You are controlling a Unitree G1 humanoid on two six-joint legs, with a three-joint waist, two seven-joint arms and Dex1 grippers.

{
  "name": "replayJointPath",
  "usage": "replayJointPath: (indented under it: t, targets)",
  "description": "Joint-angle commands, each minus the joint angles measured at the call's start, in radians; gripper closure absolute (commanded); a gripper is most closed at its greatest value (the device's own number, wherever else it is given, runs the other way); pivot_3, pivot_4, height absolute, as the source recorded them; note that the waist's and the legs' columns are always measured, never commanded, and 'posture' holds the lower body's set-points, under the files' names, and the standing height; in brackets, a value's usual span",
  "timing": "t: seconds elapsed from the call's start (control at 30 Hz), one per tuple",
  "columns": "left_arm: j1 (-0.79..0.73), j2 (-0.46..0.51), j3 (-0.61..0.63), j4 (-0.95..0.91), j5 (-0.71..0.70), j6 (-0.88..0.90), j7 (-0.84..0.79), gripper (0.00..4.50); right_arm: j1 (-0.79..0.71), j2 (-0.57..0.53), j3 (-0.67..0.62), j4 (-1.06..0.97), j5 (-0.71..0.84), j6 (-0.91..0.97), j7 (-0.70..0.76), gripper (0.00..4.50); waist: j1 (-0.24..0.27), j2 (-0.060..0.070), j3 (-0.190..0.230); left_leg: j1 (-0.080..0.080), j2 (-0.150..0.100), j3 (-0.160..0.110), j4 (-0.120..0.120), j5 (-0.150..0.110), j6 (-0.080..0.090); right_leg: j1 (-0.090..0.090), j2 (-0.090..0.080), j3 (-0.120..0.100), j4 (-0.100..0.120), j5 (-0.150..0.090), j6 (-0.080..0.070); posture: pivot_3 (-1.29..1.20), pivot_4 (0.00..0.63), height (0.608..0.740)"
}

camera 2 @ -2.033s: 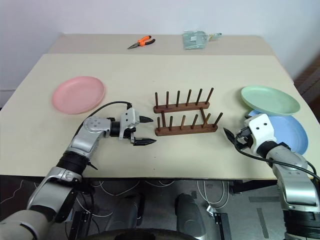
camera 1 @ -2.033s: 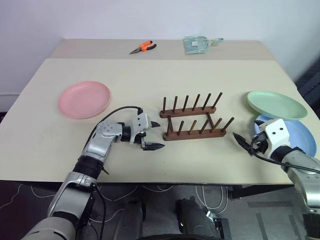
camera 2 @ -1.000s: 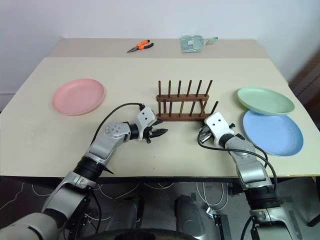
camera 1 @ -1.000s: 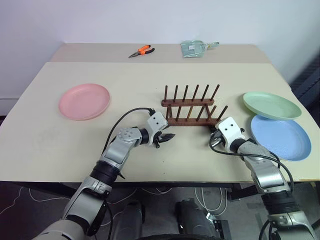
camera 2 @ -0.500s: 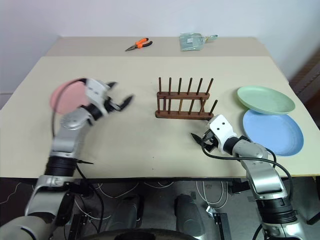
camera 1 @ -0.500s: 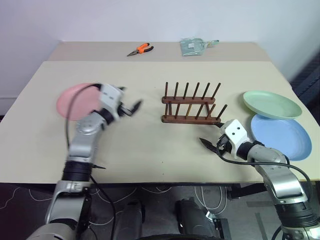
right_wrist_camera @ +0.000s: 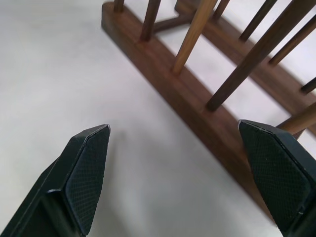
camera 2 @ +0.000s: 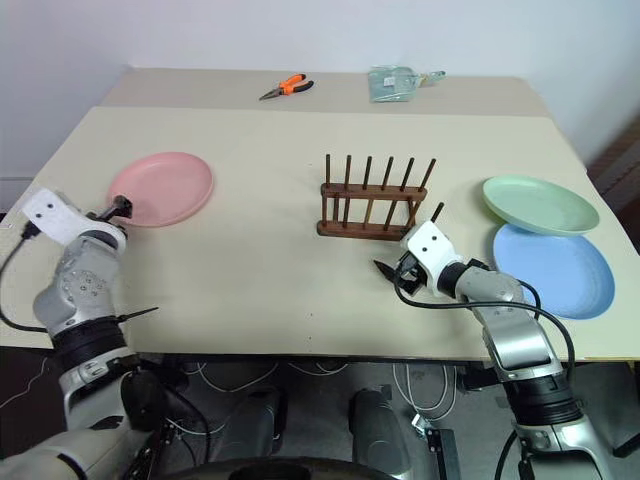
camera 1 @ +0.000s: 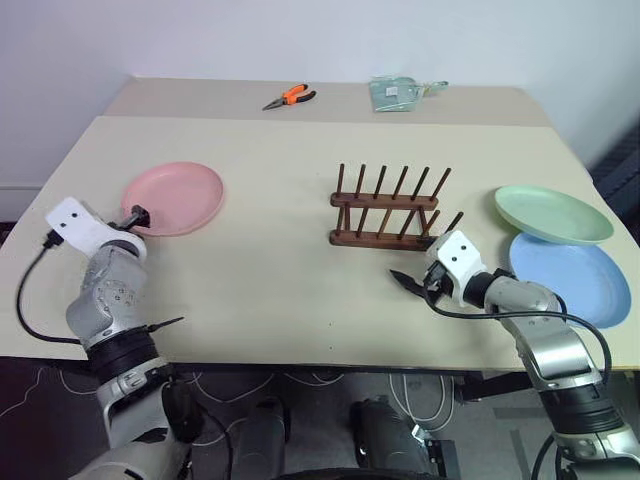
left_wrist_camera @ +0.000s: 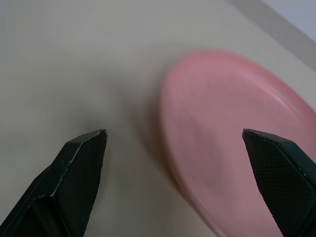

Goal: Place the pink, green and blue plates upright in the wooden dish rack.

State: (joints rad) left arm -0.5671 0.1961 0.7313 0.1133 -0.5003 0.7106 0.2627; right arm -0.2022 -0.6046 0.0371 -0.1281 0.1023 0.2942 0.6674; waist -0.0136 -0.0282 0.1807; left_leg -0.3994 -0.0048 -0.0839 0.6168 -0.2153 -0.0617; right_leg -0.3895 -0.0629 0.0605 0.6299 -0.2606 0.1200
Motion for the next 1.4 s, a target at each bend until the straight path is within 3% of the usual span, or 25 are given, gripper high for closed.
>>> replayJointPath:
  t: [0.03, 0.1, 0.3, 0.43, 0.6, 0.8, 0.9, 1.0, 1.13, 1.23, 1.4]
  targets:
    - [-0.038, 0.022, 0.035, 0.008, -0.09, 0.038, -0.009, 0.51, -0.011, 0.009, -0.012, -0.009, 0.004, -0.023, -0.004, 0.21, -0.005, 0.0, 0.0, 0.0, 0.0, 0.0, -0.001, 0.0, 0.0, 0.0, 0.0, 0.0, 0.0, 0.0, 0.0, 0.0, 0.15, 0.74]
    - [-0.058, 0.023, 0.075, 0.054, -0.121, 0.024, 0.026, 1.35, -0.008, 0.009, -0.02, -0.016, 0.006, -0.027, -0.008, 0.21, -0.006, 0.0, 0.0, 0.0, 0.0, 0.0, -0.001, 0.0, 0.0, -0.001, 0.001, 0.0, 0.0, 0.0, 0.0, 0.0, 0.15, 0.74]
    - [-0.08, 0.037, 0.121, 0.137, -0.162, -0.026, 0.087, 4.44, -0.001, -0.002, -0.052, -0.016, 0.0, -0.035, -0.034, 0.21, -0.003, 0.0, 0.0, 0.0, 0.0, 0.0, -0.001, 0.0, 0.0, -0.001, 0.0, 0.0, 0.0, 0.0, 0.0, 0.0, 0.15, 0.74]
    - [-0.104, 0.057, 0.092, 0.174, -0.192, -0.033, 0.039, 4.5, -0.013, -0.037, -0.141, -0.049, 0.043, -0.005, -0.038, 0.11, 0.0, 0.0, 0.0, 0.0, 0.0, 0.0, -0.001, 0.0, -0.001, 0.0, 0.0, 0.0, 0.0, 0.0, 0.0, 0.0, 0.15, 0.74]
    - [-0.133, 0.065, -0.078, 0.046, -0.171, -0.069, -0.129, 4.5, -0.101, -0.079, -0.163, -0.123, 0.032, -0.027, -0.042, 0.11, 0.0, -0.001, 0.001, -0.004, 0.0, 0.0, 0.0, 0.001, -0.002, -0.003, 0.0, 0.0, -0.001, 0.0, -0.001, 0.0, 0.15, 0.74]
    - [-0.263, 0.047, -0.383, -0.077, -0.073, -0.098, -0.267, 4.5, -0.281, -0.074, 0.01, -0.119, -0.112, -0.159, -0.022, 0.11, 0.0, -0.002, 0.001, -0.006, 0.0, 0.0, -0.001, 0.002, -0.003, -0.005, 0.0, -0.001, -0.002, 0.0, -0.001, 0.0, 0.15, 0.74]
    - [-0.314, 0.007, -0.447, -0.086, -0.052, -0.083, -0.246, 4.5, -0.344, -0.05, 0.099, -0.1, -0.197, -0.201, -0.036, 0.11, -0.002, -0.001, 0.001, -0.005, 0.0, 0.0, -0.001, 0.001, -0.003, -0.004, 0.0, -0.001, -0.002, 0.0, 0.0, 0.0, 0.15, 0.74]
    - [-0.355, -0.051, -0.513, -0.117, -0.054, -0.036, -0.231, 4.5, -0.417, -0.052, 0.203, -0.021, -0.405, -0.302, -0.114, 0.11, -0.005, -0.001, 0.001, -0.006, 0.0, 0.0, -0.002, 0.002, -0.003, -0.006, 0.0, 0.0, -0.001, 0.0, 0.0, 0.0, 0.15, 0.74]
    - [-0.366, -0.083, -0.545, -0.149, -0.069, 0.02, -0.236, 4.5, -0.454, -0.073, 0.247, 0.084, -0.576, -0.414, -0.223, 0.11, -0.002, -0.001, 0.001, -0.008, 0.0, 0.0, -0.001, 0.002, -0.003, -0.009, 0.0, 0.0, -0.001, 0.0, -0.001, 0.0, 0.15, 0.74]
    - [-0.361, -0.094, -0.543, -0.158, -0.084, 0.062, -0.234, 4.5, -0.453, -0.068, 0.238, 0.104, -0.616, -0.452, -0.262, 0.93, -0.001, -0.001, 0.001, -0.009, 0.0, 0.0, -0.002, 0.002, -0.003, -0.009, 0.0, 0.0, -0.001, 0.0, -0.001, 0.0, 0.15, 0.74]
    - [-0.344, -0.109, -0.523, -0.161, -0.108, 0.108, -0.232, 4.5, -0.441, -0.07, 0.234, 0.125, -0.667, -0.485, -0.281, 3.5, -0.002, -0.001, 0.001, -0.008, 0.0, 0.0, -0.002, 0.002, -0.003, -0.009, 0.0, 0.0, -0.001, 0.001, -0.001, 0.0, 0.15, 0.74]
